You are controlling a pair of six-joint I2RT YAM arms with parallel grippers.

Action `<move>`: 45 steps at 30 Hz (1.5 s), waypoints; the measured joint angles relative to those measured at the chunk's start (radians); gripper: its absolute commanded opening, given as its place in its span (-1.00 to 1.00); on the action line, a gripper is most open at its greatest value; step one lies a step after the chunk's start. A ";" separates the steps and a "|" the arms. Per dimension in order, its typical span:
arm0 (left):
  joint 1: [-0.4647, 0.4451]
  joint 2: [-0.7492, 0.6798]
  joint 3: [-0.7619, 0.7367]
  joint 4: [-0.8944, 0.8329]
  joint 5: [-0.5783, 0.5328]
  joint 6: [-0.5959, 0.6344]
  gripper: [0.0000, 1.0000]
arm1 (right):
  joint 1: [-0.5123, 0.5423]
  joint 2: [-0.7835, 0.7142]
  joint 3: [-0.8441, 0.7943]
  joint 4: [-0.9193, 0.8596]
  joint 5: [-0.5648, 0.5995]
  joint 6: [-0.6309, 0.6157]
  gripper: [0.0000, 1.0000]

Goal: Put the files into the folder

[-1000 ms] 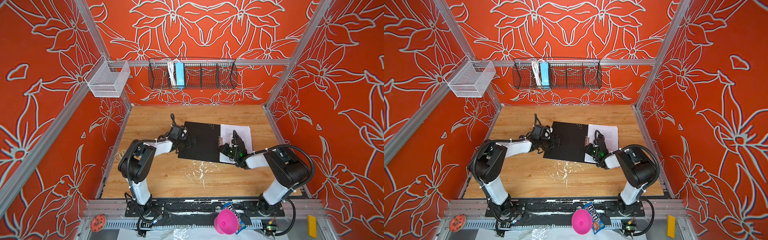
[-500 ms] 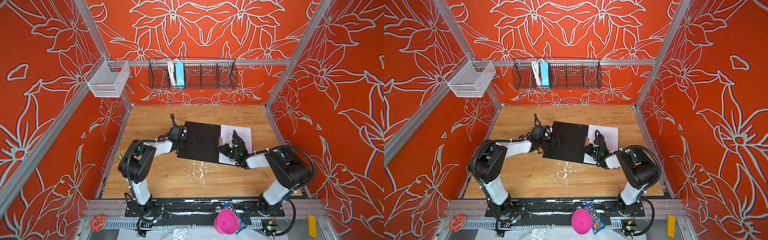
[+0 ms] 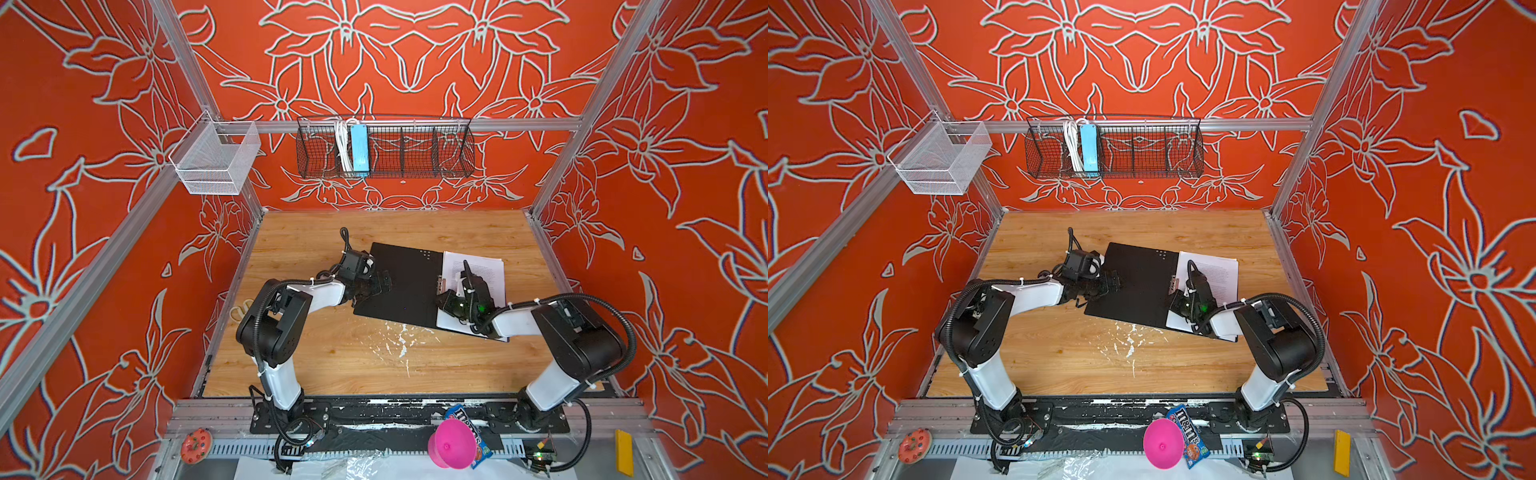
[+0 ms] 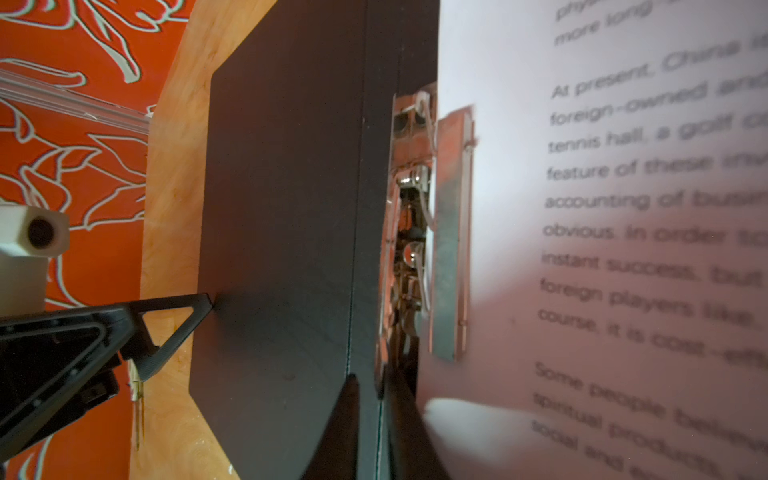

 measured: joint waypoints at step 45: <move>0.203 0.142 0.344 -0.521 0.071 0.274 0.95 | -0.628 -0.398 0.030 -0.778 -0.031 -0.256 0.95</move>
